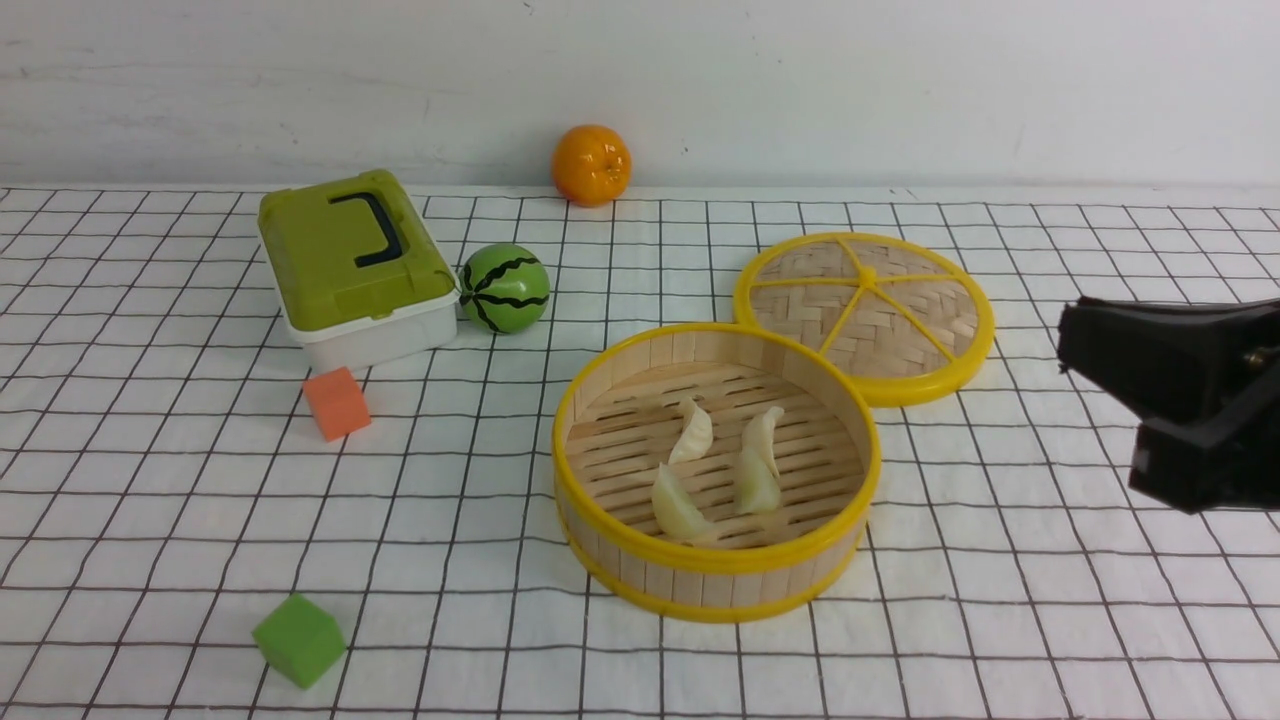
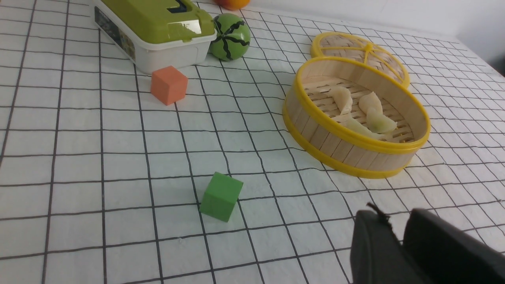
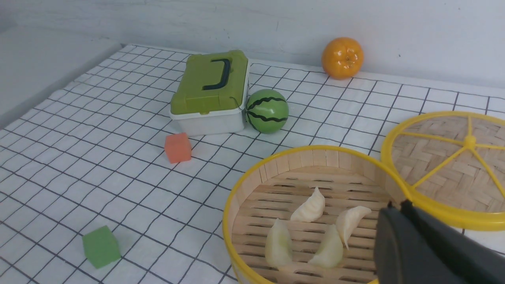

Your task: Put the dumplings into the steamer on the table with the white tablecloth.

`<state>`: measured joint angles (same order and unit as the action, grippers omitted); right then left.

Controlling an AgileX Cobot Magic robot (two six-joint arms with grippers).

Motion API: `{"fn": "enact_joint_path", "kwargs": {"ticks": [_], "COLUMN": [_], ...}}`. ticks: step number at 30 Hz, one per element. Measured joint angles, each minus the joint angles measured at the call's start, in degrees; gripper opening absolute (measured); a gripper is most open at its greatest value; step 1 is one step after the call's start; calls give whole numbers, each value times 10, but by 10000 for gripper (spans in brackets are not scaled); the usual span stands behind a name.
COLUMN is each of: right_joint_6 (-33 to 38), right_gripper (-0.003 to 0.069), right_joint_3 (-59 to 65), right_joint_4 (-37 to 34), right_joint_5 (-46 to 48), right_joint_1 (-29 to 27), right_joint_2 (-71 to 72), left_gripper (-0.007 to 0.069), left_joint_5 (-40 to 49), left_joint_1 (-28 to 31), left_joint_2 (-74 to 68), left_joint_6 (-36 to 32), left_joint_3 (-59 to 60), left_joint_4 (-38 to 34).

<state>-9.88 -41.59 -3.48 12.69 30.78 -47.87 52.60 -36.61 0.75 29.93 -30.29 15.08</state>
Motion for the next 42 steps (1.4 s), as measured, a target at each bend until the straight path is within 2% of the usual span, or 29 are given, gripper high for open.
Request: {"fn": "enact_joint_path", "kwargs": {"ticks": [8, 13, 20, 23, 26, 34, 38, 42], "right_joint_6": [0, -2, -25, -28, -29, -29, -29, -30], "right_gripper": [-11, -24, -24, -24, -24, -24, -24, -24], "right_joint_3": [0, 21, 75, 135, 237, 393, 429, 432], "right_joint_4": [11, 93, 128, 123, 94, 82, 82, 79], "right_joint_5": [-2, -6, -6, -11, -16, -16, -4, 44], "right_joint_1": [9, 31, -7, -48, -136, -307, -336, -338], "right_joint_2": [0, 18, 99, 154, 251, 431, 477, 485], "left_gripper": [126, 127, 131, 132, 132, 132, 132, 134], "left_joint_5": [0, 0, 0, 0, 0, 0, 0, 0], "left_joint_1": [0, 0, 0, 0, 0, 0, 0, 0], "left_joint_2": [0, 0, 0, 0, 0, 0, 0, 0], "left_joint_6": [0, 0, 0, 0, 1, 1, 1, 1], "left_joint_3": [0, 0, 0, 0, 0, 0, 0, 0], "left_joint_4": [0, 0, 0, 0, 0, 0, 0, 0]}}
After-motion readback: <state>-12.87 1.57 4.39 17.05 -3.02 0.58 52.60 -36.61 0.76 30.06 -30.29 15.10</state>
